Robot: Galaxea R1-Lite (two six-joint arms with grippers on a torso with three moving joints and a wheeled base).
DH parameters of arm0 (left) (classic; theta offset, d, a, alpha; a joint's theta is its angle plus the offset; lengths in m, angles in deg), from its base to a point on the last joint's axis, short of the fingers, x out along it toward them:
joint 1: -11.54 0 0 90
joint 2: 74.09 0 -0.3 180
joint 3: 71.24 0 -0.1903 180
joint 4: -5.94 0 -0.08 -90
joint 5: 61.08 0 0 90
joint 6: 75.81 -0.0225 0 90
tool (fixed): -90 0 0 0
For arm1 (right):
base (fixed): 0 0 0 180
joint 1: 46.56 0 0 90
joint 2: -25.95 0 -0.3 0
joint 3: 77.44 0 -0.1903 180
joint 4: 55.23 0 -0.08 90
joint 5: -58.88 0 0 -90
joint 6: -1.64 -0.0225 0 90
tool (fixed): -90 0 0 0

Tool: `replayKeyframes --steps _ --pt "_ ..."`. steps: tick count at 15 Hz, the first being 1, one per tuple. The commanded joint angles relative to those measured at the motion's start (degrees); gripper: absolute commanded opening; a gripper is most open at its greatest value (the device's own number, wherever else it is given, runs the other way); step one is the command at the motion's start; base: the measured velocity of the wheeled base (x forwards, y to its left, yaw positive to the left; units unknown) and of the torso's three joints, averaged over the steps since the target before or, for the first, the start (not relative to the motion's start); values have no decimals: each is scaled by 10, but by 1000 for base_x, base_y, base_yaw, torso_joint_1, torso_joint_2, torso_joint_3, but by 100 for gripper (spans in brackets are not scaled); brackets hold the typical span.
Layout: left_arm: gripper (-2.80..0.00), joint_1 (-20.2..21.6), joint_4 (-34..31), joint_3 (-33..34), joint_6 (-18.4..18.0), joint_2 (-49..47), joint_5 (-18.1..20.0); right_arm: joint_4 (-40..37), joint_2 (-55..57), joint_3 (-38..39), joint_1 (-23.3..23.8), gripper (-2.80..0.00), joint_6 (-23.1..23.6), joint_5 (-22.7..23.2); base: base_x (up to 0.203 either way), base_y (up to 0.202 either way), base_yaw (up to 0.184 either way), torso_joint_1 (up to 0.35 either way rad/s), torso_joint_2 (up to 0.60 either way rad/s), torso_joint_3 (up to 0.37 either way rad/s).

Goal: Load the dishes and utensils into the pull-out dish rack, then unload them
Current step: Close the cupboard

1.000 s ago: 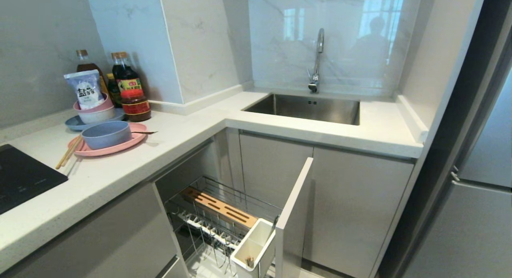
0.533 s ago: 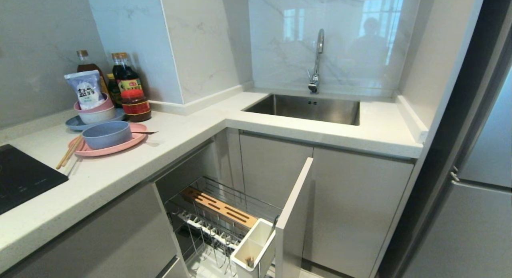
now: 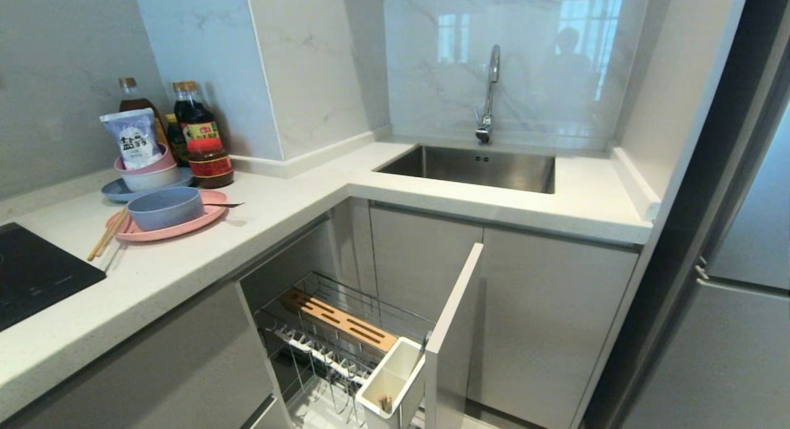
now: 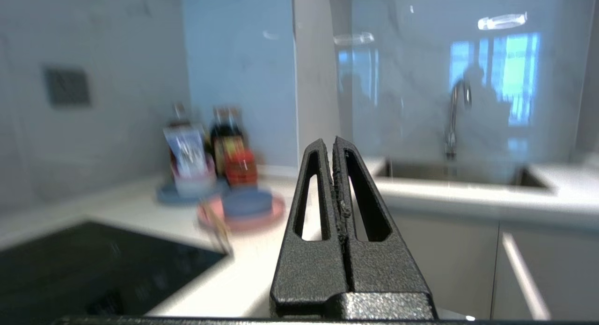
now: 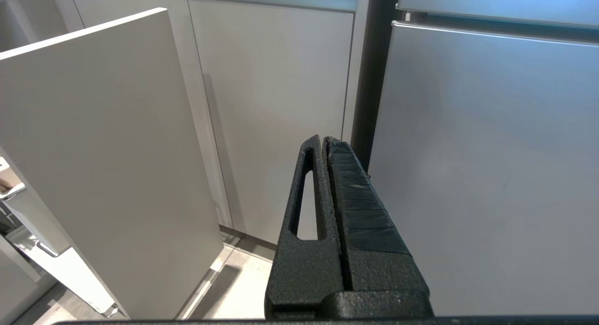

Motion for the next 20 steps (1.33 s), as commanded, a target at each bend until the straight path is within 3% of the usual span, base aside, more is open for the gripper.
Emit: replayKeyframes --steps 1,3,4,6,7,8,9,11,13,16,20 --pt "-280 0 -40 -148 1 -150 -3 0 0 0 0 -280 0 0 0 0 0 0 0 0" --pt "-280 -5 -75 -300 23 -280 -8 0 0 0 0 -280 0 0 0 0 0 0 0 0" --pt "-280 -9 -88 -356 51 -337 -9 0 0 0 0 -280 0 0 0 0 0 0 0 0" --pt "-280 -22 -106 -430 140 -429 -3 0 0 0 0 -280 0 0 0 0 0 0 0 0" --pt "-280 -40 -111 -440 222 -466 11 0 0 0 0 -280 0 0 0 0 0 0 0 0" --pt "-280 -60 -113 -445 286 -502 44 0 0 0 0 -280 0 0 0 0 0 0 0 0" --pt "-280 -82 -117 -450 305 -530 109 0 0 0 0 -280 0 0 0 0 0 0 0 0" --pt "-280 -141 -128 -444 321 -575 188 0 0 0 0 -280 0 0 0 0 0 0 0 0" --pt "-280 -221 -133 -437 331 -619 219 0 0 0 0 -280 0 0 0 0 0 0 0 0" --pt "-280 -300 -157 -437 335 -703 220 0 0 0 0 -280 0 0 0 0 0 0 0 0" --pt "-280 -376 -177 -443 333 -823 169 0 0 0 0 -280 0 0 0 0 0 0 0 0"
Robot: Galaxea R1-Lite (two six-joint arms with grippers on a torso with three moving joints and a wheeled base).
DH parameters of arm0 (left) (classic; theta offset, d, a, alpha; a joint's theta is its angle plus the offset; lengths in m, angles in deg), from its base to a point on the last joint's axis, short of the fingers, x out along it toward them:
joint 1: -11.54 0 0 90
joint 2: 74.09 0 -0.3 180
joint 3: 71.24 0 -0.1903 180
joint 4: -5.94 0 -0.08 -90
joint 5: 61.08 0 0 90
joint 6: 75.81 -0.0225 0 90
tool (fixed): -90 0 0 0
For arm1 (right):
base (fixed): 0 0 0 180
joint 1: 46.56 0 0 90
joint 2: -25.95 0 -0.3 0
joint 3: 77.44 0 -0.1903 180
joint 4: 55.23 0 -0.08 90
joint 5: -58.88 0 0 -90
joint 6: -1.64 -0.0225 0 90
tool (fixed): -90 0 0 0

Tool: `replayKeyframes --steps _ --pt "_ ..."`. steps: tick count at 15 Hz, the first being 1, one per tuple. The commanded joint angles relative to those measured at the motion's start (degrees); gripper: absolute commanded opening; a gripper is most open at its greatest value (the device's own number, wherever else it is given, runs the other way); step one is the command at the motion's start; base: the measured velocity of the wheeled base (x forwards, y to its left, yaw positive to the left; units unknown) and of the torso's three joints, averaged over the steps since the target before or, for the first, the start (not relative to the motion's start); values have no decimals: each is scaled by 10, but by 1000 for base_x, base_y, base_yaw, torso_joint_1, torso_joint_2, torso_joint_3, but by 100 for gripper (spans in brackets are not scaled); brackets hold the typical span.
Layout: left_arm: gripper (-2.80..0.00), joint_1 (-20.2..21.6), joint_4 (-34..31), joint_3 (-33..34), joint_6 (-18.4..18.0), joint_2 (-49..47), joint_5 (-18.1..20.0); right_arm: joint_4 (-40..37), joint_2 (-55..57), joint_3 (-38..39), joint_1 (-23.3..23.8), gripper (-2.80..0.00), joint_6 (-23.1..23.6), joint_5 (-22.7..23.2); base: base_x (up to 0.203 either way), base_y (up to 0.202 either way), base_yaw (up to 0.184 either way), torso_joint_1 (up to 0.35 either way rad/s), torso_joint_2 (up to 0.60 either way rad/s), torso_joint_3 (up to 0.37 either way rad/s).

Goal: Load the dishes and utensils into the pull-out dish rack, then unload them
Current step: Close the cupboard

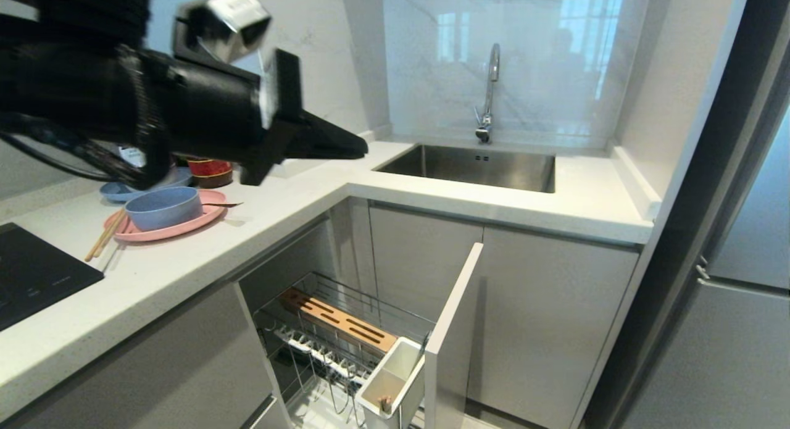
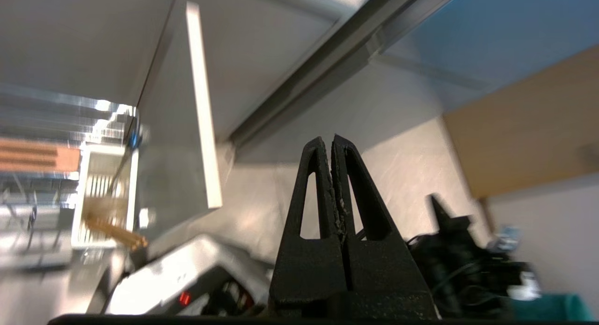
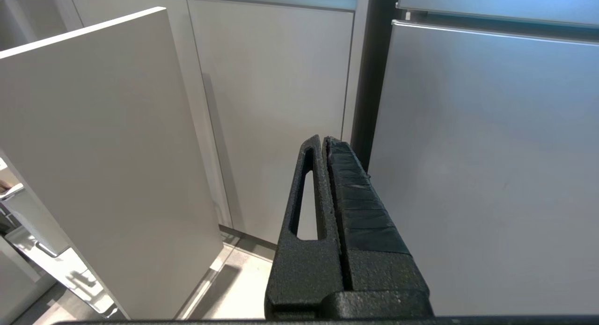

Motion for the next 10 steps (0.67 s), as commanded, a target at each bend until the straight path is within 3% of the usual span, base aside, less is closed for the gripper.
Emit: replayKeyframes --steps 1,5,10 --pt "-280 -42 -4 -2 1 -78 -22 0 0 0 0 -280 0 -1 0 0 0 0 0 0" --pt "-280 -107 -14 -2 0 -167 -84 0 0 0 0 -280 0 0 0 0 0 0 0 0" --pt "-280 -138 -15 1 -17 -243 -130 0 0 0 0 -280 0 0 0 0 0 0 0 0"
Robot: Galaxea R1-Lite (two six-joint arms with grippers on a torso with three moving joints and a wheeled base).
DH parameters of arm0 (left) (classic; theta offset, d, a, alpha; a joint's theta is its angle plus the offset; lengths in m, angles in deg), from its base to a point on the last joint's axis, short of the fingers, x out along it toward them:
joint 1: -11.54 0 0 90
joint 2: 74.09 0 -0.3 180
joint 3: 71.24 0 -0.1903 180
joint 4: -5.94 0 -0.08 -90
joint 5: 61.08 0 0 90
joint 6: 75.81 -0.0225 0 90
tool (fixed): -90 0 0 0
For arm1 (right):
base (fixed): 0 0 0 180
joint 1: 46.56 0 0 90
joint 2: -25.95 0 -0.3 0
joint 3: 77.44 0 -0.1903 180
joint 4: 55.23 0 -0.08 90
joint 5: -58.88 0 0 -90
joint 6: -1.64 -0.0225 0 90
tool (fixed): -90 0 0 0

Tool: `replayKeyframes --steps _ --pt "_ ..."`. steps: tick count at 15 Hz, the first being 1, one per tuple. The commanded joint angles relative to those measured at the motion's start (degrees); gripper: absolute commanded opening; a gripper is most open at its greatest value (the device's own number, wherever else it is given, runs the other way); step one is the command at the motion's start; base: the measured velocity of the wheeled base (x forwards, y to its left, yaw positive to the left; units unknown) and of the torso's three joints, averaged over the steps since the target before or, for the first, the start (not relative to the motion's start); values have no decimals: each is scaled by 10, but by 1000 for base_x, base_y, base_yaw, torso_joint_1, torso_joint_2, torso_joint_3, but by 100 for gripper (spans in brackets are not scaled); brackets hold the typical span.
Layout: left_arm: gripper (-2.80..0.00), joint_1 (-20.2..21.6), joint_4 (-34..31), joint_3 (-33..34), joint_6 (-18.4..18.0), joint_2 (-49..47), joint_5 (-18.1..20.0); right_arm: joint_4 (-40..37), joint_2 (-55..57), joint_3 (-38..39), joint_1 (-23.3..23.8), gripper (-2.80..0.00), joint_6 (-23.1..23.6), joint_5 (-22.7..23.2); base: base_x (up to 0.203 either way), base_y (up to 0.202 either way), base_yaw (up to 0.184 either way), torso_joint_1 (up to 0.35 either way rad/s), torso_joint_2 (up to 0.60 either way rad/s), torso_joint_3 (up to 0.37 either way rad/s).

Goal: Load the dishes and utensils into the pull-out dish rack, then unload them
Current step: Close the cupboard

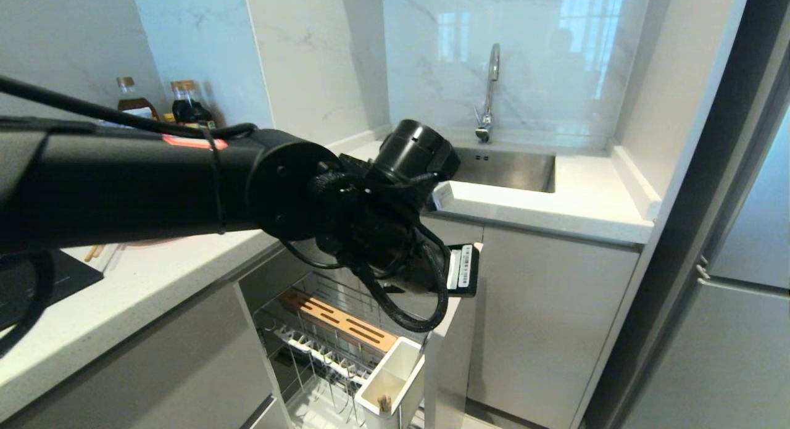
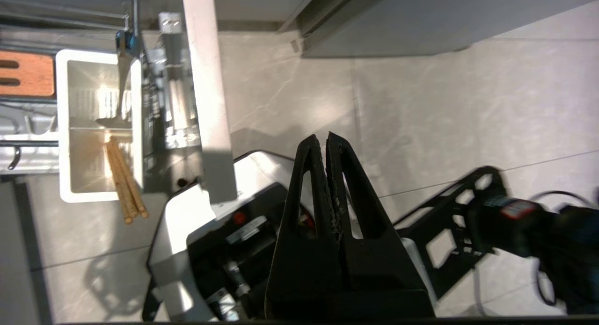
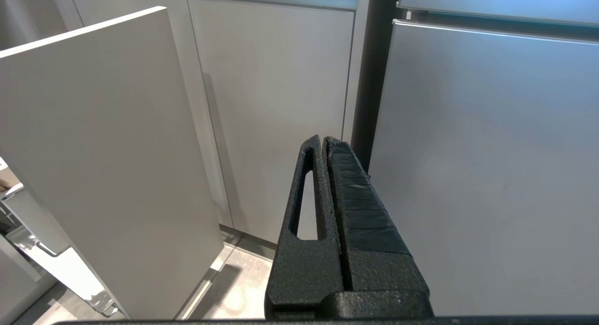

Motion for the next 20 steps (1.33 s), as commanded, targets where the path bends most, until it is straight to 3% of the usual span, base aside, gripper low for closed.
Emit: replayKeyframes --steps 1,14,20 --pt "-280 -5 -2 2 -1 -35 -9 0 0 0 0 -280 0 0 0 0 0 0 0 0" --pt "-280 -9 -1 -1 -3 -125 -53 0 0 0 0 -280 0 0 0 0 0 0 0 0" --pt "-280 -9 -1 -1 -4 -126 -133 0 0 0 0 -280 0 0 0 0 0 0 0 0"
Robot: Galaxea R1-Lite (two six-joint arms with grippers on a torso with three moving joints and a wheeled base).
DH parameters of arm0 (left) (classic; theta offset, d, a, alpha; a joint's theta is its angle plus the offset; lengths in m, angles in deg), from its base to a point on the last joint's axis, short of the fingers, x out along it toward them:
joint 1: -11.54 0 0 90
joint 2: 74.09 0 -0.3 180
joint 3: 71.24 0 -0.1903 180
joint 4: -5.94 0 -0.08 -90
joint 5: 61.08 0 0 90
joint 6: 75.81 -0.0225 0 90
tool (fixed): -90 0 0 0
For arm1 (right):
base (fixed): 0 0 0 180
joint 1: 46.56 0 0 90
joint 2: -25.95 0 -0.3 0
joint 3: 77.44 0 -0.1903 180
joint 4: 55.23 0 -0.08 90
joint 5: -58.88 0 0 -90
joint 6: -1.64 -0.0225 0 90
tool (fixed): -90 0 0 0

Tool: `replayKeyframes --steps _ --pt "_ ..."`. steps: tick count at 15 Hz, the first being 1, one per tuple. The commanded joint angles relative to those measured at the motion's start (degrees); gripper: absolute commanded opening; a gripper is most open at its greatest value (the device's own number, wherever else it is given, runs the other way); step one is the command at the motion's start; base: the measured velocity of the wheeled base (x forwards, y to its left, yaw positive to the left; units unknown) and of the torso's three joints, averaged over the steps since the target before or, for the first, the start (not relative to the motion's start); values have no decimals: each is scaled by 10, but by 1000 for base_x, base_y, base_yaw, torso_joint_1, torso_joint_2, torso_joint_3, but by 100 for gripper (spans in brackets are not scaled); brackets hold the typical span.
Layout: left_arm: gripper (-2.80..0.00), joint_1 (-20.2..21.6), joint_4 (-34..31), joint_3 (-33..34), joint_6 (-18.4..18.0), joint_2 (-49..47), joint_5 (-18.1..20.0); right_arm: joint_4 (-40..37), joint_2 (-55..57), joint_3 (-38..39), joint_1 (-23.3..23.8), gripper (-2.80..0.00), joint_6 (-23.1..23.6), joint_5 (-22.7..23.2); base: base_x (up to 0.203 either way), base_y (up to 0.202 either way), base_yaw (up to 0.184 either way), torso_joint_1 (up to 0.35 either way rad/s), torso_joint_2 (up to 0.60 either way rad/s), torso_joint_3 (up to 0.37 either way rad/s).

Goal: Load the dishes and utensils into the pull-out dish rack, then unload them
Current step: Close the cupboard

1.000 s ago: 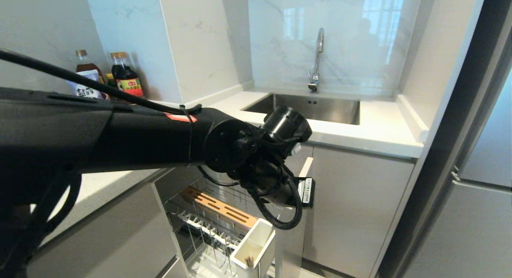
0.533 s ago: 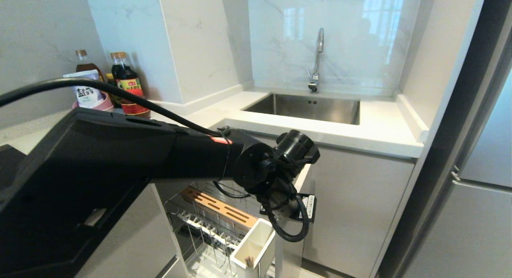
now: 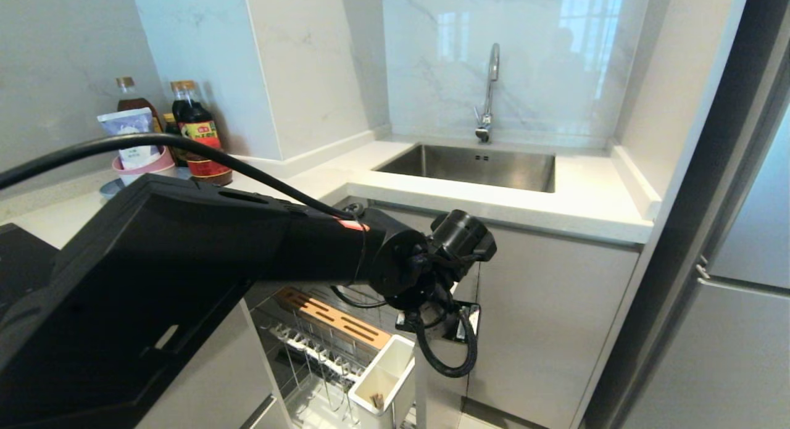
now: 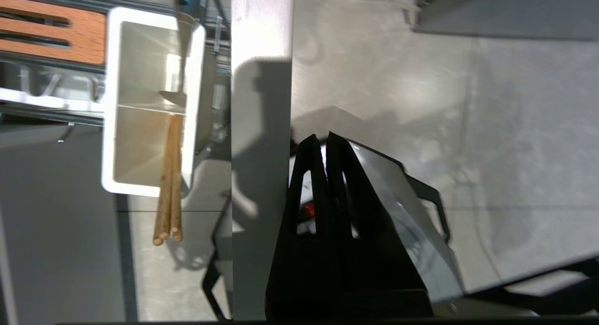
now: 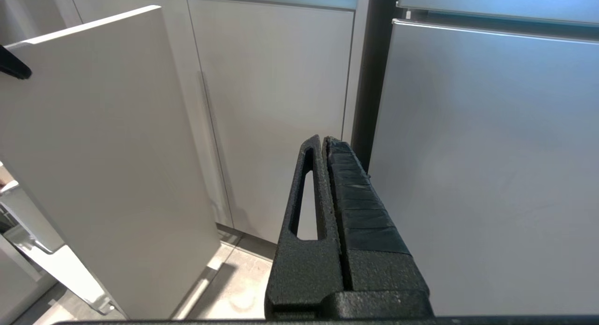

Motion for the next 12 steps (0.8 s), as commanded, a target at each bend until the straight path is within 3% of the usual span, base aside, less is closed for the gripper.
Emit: replayKeyframes --steps 1,4,7,12 --pt "-280 0 -2 0 1 3 -23 0 0 0 0 -280 0 0 0 0 0 0 0 0" --pt "-280 8 -3 3 -15 3 -67 0 0 0 0 -280 0 0 0 0 0 0 0 0" --pt "-280 43 -3 16 -58 0 -150 0 0 0 0 -280 0 0 0 0 0 0 0 0" --pt "-280 100 -2 17 -86 -8 -211 0 0 0 0 -280 0 0 0 0 0 0 0 0"
